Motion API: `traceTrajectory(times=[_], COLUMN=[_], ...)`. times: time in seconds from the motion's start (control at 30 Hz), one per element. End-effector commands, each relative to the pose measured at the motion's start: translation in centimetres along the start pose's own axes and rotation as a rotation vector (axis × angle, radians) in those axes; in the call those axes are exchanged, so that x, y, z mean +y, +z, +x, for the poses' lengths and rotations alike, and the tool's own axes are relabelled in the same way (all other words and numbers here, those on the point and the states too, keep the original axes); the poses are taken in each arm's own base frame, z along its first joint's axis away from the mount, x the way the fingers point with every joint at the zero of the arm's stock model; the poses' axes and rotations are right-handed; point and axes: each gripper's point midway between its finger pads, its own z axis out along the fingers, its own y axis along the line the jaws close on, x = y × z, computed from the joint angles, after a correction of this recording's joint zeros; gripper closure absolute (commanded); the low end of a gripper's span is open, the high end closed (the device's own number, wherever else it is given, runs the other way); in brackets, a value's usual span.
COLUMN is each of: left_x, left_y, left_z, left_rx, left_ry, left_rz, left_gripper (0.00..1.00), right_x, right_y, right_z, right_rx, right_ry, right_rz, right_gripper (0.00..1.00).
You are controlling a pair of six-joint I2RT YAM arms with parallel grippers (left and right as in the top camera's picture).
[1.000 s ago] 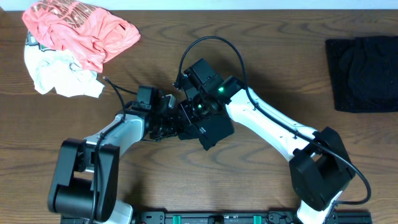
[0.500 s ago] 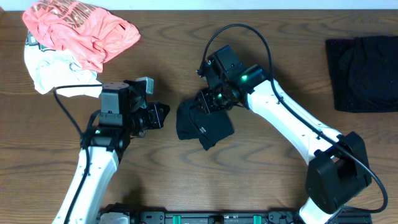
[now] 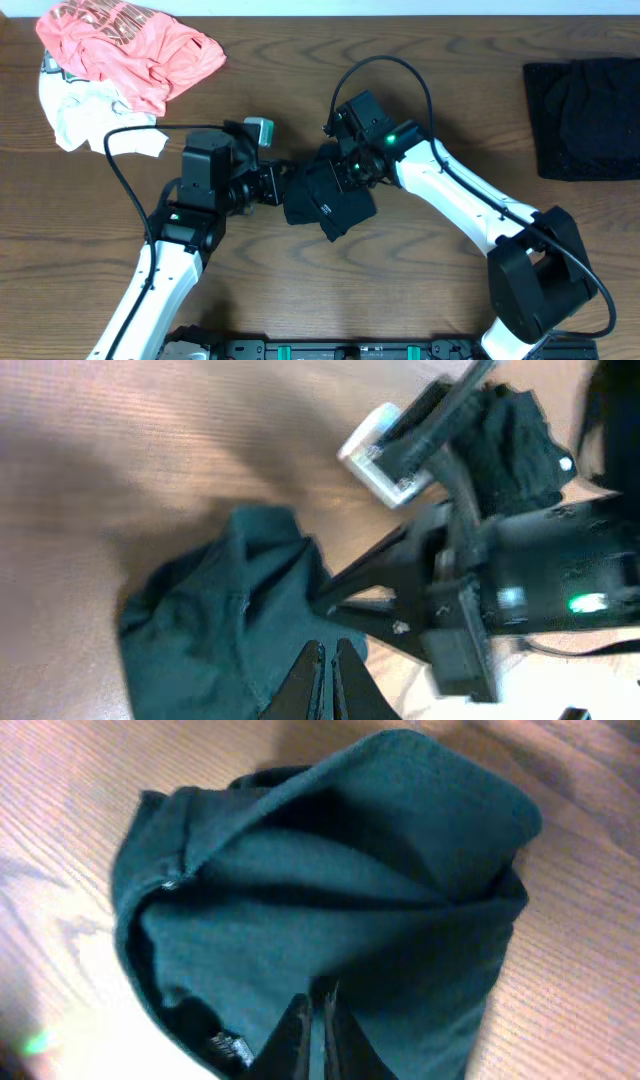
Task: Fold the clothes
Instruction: 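Press the bundle with both grippers holding it together, then release the bundle and pull the right gripper back rightward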
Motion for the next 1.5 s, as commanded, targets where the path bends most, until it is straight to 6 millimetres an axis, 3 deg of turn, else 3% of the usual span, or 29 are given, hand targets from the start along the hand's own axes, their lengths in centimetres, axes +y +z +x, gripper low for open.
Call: traceTrajectory(times=[0.0, 0.3, 0.67, 0.73, 0.77, 0.8, 0.87, 1.1, 1.23, 1.47], left_x=[0.4, 3.4, 2.9, 2.8, 2.8, 2.9, 3.0, 1.9, 0.7, 3.2], left_y=[0.6, 3.1, 4.1, 4.1, 4.1, 4.1, 4.1, 4.5, 5.1, 6.2], left_z=[-0.5, 1.1, 1.2, 1.3, 1.4, 1.5, 1.8, 2.9, 3.8, 4.5], left_rx=[-0.019, 0.051, 0.065, 0.068, 0.070, 0.076, 0.087, 0.125, 0.148, 0.164], left_ry=[0.014, -0.034, -0.030, -0.029, -0.030, -0.034, -0.037, 0.009, 0.108, 0.110], left_rz=[-0.027, -0.109, -0.049, -0.048, -0.049, -0.051, -0.056, -0.036, -0.020, -0.148], left_gripper=[0.94, 0.94, 0.94, 0.94, 0.94, 0.94, 0.94, 0.94, 0.94, 0.94], right_x=[-0.3, -0.7, -1.3, -1.1, -0.7, -0.4, 0.2, 0.4, -1.3, -5.2], right_y=[0.5, 1.2, 2.0, 2.0, 1.9, 1.6, 0.7, -3.8, -6.9, -10.9], right_z=[-0.1, -0.9, -0.8, -0.9, -0.9, -1.1, -1.7, -3.8, -4.7, -4.2], right_rx=[-0.019, -0.071, -0.072, -0.074, -0.076, -0.081, -0.091, -0.175, -0.242, -0.285], right_ry=[-0.006, 0.010, 0.048, 0.050, 0.048, 0.048, 0.053, 0.080, 0.104, 0.146], right_rz=[0.005, 0.009, 0.025, 0.015, -0.005, -0.024, -0.074, -0.202, -0.194, -0.136], right_gripper=[0.99, 0.99, 0.98, 0.89, 0.78, 0.69, 0.60, 0.53, 0.49, 0.46])
